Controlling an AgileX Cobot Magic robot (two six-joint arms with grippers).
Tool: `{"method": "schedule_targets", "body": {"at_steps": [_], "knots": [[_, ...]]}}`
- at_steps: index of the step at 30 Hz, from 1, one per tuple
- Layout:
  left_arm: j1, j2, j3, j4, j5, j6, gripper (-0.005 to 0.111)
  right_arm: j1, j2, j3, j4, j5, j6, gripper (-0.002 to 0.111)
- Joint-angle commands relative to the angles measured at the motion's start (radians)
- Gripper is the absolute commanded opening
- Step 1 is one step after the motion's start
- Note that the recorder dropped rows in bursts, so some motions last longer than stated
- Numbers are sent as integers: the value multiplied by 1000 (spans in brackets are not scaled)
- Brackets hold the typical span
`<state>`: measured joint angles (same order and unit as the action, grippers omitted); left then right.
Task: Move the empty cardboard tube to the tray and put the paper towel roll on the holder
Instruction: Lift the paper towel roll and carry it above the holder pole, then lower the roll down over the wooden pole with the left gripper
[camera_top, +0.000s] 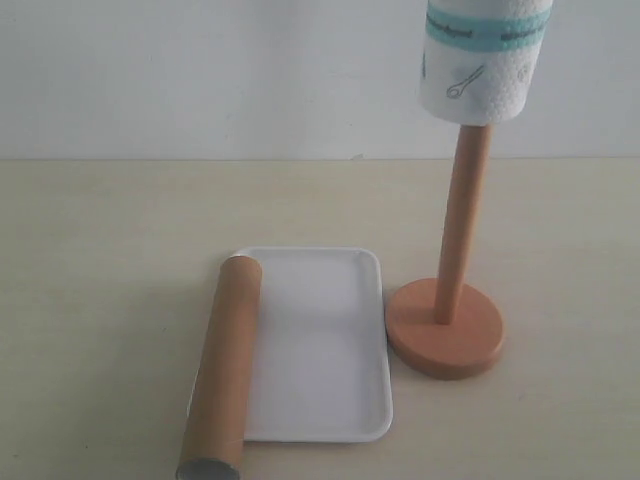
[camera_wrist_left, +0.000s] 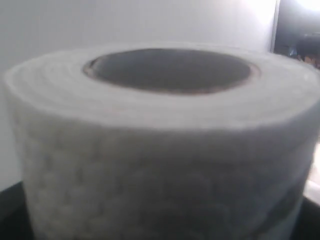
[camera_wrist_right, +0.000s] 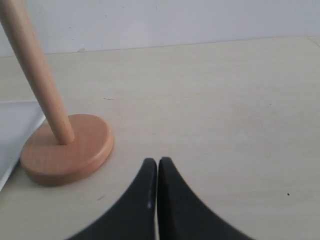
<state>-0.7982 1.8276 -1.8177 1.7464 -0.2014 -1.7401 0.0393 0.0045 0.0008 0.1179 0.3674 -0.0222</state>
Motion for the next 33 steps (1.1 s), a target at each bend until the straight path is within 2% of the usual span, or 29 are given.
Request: {"method": "schedule_targets", "body": {"at_steps": [1, 9, 15, 18, 21, 23, 26, 29, 33], "knots": [[-3, -7, 66, -2, 19, 58, 4, -7, -4, -1, 1, -18, -3, 0], [-3, -7, 154, -2, 42, 89, 4, -7, -4, -1, 1, -18, -3, 0], [-3, -7, 167, -2, 42, 96, 4, -7, -4, -1, 1, -18, -3, 0], [-3, -7, 167, -120, 39, 218, 4, -7, -4, -1, 1, -18, -3, 0], [-3, 0, 167, -324, -31, 421, 4, -7, -4, -1, 1, -18, -3, 0], [0, 15, 167, -526, -122, 598, 4, -7, -4, -1, 1, -18, -3, 0], [0, 48, 172, -806, -175, 802, 4, -7, -4, -1, 1, -18, -3, 0], [0, 67, 213, -945, -216, 930, 4, -7, -4, -1, 1, -18, -3, 0], [1, 68, 294, -1029, -219, 1037, 4, -7, -4, -1, 1, -18, -3, 0]]}}
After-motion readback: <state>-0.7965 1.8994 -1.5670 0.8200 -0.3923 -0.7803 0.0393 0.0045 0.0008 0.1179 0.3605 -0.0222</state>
